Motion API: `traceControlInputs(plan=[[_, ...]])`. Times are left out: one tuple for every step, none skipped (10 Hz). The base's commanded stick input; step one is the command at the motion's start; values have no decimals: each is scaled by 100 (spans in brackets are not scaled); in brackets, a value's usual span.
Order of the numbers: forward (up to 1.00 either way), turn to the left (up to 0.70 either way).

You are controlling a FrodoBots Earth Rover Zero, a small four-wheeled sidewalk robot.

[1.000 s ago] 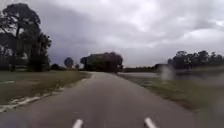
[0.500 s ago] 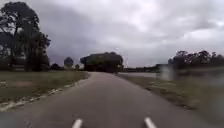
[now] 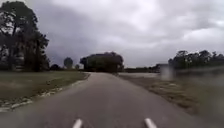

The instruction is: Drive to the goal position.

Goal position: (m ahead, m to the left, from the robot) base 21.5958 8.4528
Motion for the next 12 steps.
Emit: traceControlInputs(plan=[[84, 3], [84, 3], [84, 3], [84, 3], [84, 3], [84, 3], [84, 3], [84, 3], [84, 3], [84, 3], [84, 3], [84, 3]])
